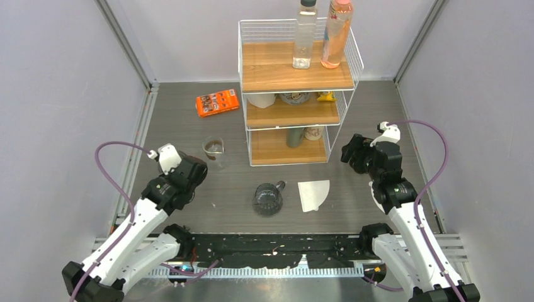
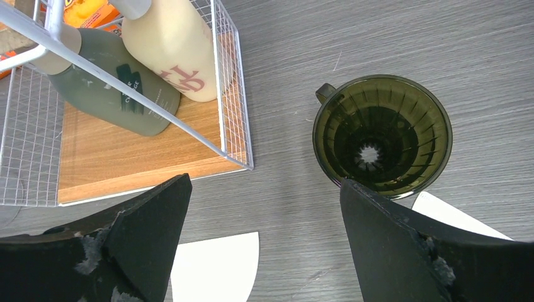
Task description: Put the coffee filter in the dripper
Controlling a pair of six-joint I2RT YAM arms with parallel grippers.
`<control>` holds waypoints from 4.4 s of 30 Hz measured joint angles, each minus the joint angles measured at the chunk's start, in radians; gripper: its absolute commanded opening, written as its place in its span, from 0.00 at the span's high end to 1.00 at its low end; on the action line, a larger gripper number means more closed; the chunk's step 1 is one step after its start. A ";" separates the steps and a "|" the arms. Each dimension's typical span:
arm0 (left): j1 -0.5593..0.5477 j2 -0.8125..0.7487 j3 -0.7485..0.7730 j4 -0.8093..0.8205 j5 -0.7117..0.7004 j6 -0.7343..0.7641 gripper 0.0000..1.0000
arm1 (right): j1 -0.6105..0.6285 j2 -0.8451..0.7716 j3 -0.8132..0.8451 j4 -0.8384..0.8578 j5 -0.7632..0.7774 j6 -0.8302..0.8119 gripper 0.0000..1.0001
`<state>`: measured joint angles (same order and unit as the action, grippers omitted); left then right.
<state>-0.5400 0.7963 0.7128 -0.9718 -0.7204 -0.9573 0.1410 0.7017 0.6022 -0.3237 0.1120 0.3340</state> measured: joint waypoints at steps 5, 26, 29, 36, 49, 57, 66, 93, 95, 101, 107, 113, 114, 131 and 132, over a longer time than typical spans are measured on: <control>-0.002 -0.061 0.045 -0.032 -0.051 0.018 1.00 | 0.000 -0.003 0.000 0.002 0.000 -0.003 0.05; -0.003 0.171 0.462 0.146 0.227 0.529 1.00 | 0.000 -0.028 0.000 0.001 0.001 -0.012 0.05; -0.003 0.220 0.475 0.144 0.262 0.549 1.00 | 0.000 -0.028 0.000 0.000 0.001 -0.014 0.04; -0.003 0.301 0.491 0.142 0.286 0.562 1.00 | 0.000 -0.028 0.000 0.000 0.001 -0.016 0.05; -0.003 0.369 0.487 0.114 0.287 0.516 1.00 | 0.000 -0.027 0.000 -0.006 0.006 -0.018 0.05; -0.003 0.369 0.465 0.106 0.280 0.495 1.00 | 0.000 -0.008 0.000 -0.013 0.010 -0.018 0.05; -0.001 0.387 0.447 0.086 0.275 0.470 0.94 | 0.000 -0.008 0.000 -0.024 0.016 -0.018 0.04; -0.001 0.432 0.475 0.090 0.260 0.464 0.56 | 0.000 -0.008 0.000 -0.045 0.021 -0.021 0.05; -0.001 0.433 0.475 0.089 0.259 0.464 0.50 | 0.000 -0.008 0.000 -0.045 0.021 -0.022 0.05; -0.001 0.433 0.476 0.088 0.260 0.464 0.33 | 0.000 -0.002 0.000 -0.045 0.021 -0.022 0.05; -0.001 0.417 0.476 0.089 0.281 0.467 0.01 | 0.000 0.004 0.000 -0.046 0.032 -0.021 0.05; -0.001 0.246 0.464 0.115 0.317 0.467 0.00 | 0.000 0.003 0.000 -0.058 0.066 -0.016 0.05; -0.001 0.207 0.459 0.119 0.321 0.467 0.00 | 0.000 0.003 0.000 -0.060 0.072 -0.016 0.05; -0.001 -0.147 0.270 0.289 0.341 0.437 0.00 | 0.000 -0.082 0.000 -0.208 0.241 0.120 0.05; -0.001 -0.148 0.270 0.304 0.345 0.439 0.01 | 0.000 -0.082 0.000 -0.221 0.241 0.125 0.04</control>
<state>-0.5411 0.6479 0.9829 -0.6682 -0.3752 -0.5182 0.1410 0.6193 0.6022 -0.5449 0.3531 0.4587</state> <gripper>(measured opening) 0.994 0.955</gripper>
